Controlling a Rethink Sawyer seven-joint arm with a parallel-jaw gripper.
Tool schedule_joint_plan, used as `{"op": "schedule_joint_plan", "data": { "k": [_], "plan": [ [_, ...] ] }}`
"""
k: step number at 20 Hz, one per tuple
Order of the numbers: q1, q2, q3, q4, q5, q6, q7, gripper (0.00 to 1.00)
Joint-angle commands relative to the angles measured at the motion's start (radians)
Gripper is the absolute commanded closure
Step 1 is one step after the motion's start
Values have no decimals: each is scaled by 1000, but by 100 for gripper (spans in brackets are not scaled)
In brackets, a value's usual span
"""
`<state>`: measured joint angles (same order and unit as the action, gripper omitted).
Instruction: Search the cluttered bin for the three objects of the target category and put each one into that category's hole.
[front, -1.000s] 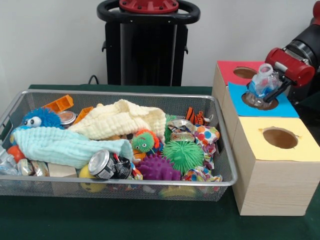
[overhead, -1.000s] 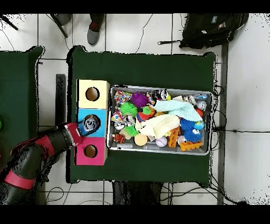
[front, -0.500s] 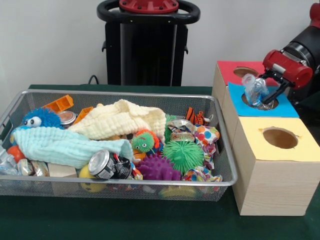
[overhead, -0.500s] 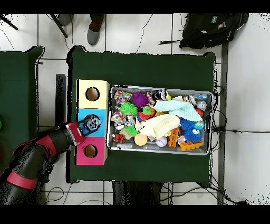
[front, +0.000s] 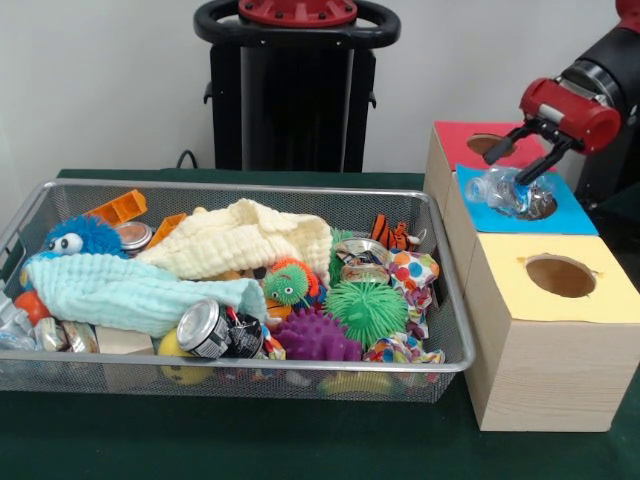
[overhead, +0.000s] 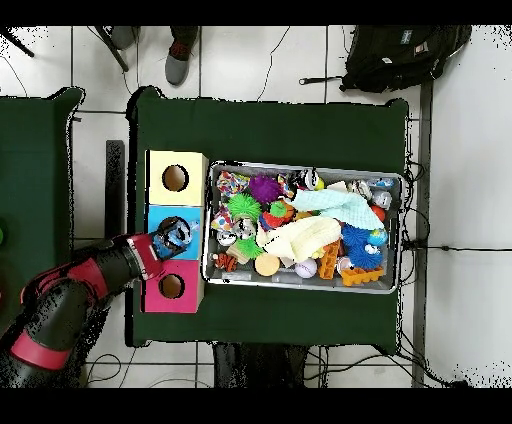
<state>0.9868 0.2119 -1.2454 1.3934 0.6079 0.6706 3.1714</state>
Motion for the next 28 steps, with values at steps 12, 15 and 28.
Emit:
{"op": "schedule_joint_plan", "data": {
  "k": [12,15,28],
  "plan": [
    [-59,-43,139,-7,33,-33,184,0],
    [-75,-81,152,14,12,-55,130,0],
    [-499,-640,543,208,-377,-423,-392,0]
  ]
}}
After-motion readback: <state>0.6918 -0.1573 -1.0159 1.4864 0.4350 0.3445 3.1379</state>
